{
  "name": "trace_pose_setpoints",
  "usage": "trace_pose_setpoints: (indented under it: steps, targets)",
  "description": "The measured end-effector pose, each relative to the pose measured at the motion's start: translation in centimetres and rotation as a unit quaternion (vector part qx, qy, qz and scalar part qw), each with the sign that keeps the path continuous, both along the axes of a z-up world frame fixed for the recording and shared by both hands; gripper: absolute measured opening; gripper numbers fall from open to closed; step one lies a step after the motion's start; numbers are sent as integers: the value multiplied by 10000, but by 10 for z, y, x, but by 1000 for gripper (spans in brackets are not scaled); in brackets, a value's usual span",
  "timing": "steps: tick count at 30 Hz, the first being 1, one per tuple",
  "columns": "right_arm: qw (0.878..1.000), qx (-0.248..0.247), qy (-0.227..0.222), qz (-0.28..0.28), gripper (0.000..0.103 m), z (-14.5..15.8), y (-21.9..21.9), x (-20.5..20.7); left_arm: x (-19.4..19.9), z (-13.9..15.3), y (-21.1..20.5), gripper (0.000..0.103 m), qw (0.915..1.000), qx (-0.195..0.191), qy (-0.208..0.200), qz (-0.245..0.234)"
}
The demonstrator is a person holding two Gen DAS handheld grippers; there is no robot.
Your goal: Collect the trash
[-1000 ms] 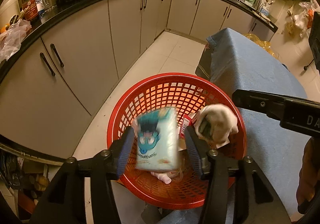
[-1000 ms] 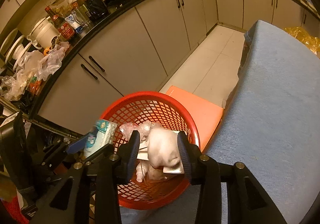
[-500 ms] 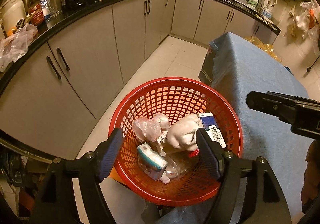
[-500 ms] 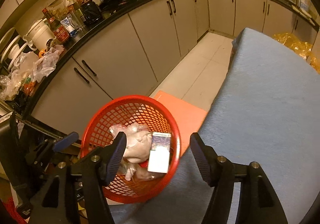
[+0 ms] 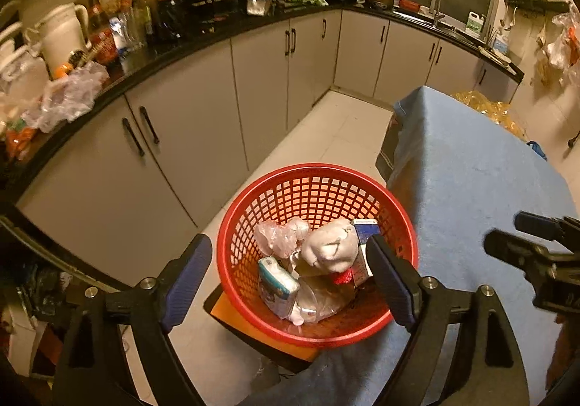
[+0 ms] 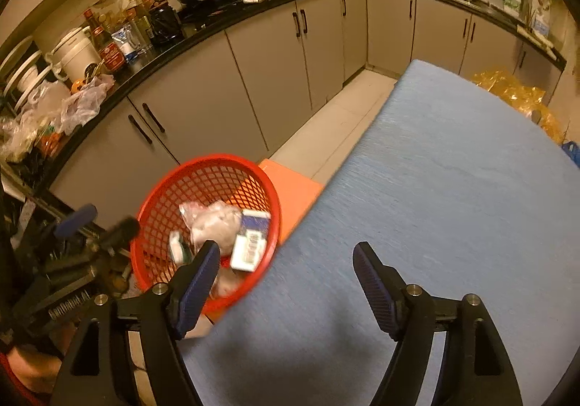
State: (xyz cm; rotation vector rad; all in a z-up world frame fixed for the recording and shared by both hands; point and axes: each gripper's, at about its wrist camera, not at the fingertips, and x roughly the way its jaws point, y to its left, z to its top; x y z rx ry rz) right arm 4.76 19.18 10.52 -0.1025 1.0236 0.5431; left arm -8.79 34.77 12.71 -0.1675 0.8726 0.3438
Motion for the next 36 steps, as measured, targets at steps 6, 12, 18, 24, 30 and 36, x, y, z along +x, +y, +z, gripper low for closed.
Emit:
trace_pose_setpoints:
  steps: [6,12,18,24,30,36]
  targets:
    - [9993,-134,-310,159,81,10,-41,-40,-23,20,-29,89,9993,318,-15,189]
    - [9968,-119,-692,391,84,25,-73,-81,-50,37,-56,93,9970,645,-95,411]
    - [9920,-56,-1053,697,87,42,-92,-102,-72,52,-82,94,9935,981,-121,569]
    - [9877,-11,-1129,1081,87,44,-96,-120,-90,59,-95,94,9949,756,-299,593]
    - [9791,113,-1559,1304,88,58,-103,-136,-100,69,-104,95,9914,937,-497,769]
    - [9778,226,-1641,1282,88,62,-107,-133,-99,68,-105,97,9906,960,-420,880]
